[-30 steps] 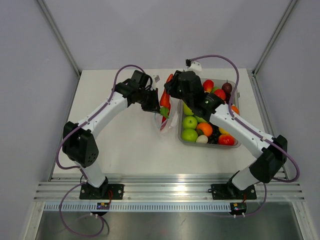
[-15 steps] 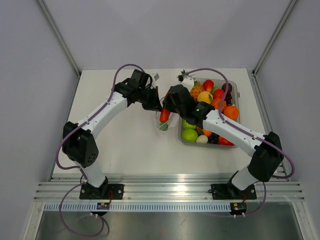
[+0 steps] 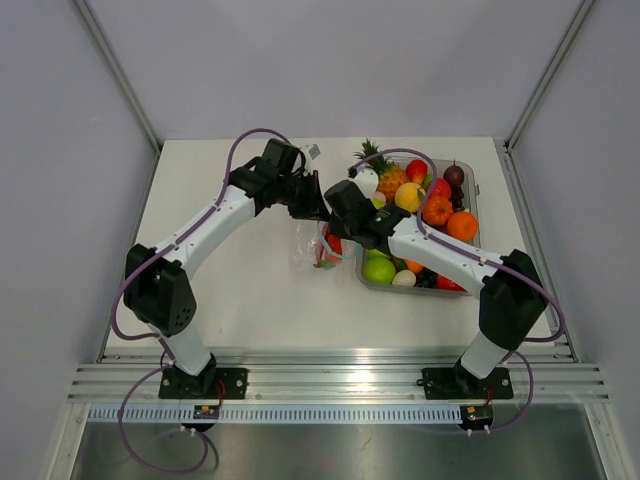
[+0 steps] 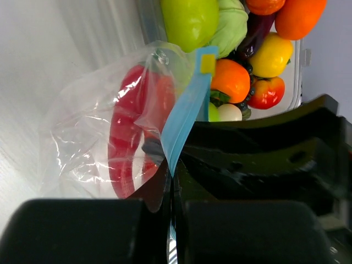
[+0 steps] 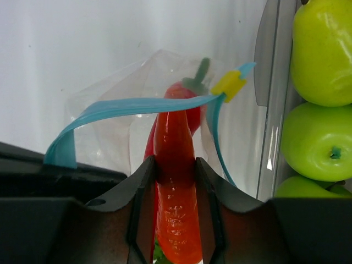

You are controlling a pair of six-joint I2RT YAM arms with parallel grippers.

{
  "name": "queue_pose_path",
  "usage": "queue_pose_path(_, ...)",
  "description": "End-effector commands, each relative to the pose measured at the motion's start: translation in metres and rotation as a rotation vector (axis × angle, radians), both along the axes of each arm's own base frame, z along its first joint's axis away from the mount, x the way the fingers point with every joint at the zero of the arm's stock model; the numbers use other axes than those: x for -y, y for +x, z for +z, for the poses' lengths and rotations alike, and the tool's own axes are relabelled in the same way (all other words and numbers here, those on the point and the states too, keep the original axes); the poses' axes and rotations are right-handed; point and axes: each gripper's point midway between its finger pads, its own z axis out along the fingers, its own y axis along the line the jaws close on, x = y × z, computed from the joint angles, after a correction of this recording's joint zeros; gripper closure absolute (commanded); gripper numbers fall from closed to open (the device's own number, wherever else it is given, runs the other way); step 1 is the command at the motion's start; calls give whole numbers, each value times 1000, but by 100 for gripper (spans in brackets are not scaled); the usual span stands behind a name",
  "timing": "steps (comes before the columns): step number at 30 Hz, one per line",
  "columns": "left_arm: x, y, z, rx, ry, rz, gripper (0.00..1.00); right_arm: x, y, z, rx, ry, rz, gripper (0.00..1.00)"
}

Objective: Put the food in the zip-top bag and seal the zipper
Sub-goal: Place the fake vegetable in the zipper food storage bag.

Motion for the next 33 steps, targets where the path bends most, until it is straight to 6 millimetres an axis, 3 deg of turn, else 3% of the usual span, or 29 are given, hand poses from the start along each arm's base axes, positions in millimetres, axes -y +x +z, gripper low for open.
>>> queue_pose_path(1, 11, 0, 40, 98, -113, -24, 100, -1, -8, -5, -27, -12, -1, 100)
queue_pose_path(9, 11, -3, 29, 80, -117, -16, 100, 1, -12, 35, 25, 93, -20, 100)
queue_pose_path(16, 13, -6, 17, 58, -128, -16, 100, 16, -10, 58, 52, 186, -175, 100)
queue_pose_path(20, 15, -9, 19, 51, -147, -27, 100, 20, -5, 50, 60, 206, -242, 100)
queue_pose_path(22, 16, -9, 20, 52, -151, -30, 100, 18, -4, 35, 34, 187, -249, 100)
queue_pose_path(27, 17, -9, 23, 54, -163, -33, 100, 6, -17, -9, -62, 154, -224, 100)
queue_pose_path(33, 23, -11, 25, 40, -205, -42, 100, 2, -28, -28, -89, 129, -166, 100)
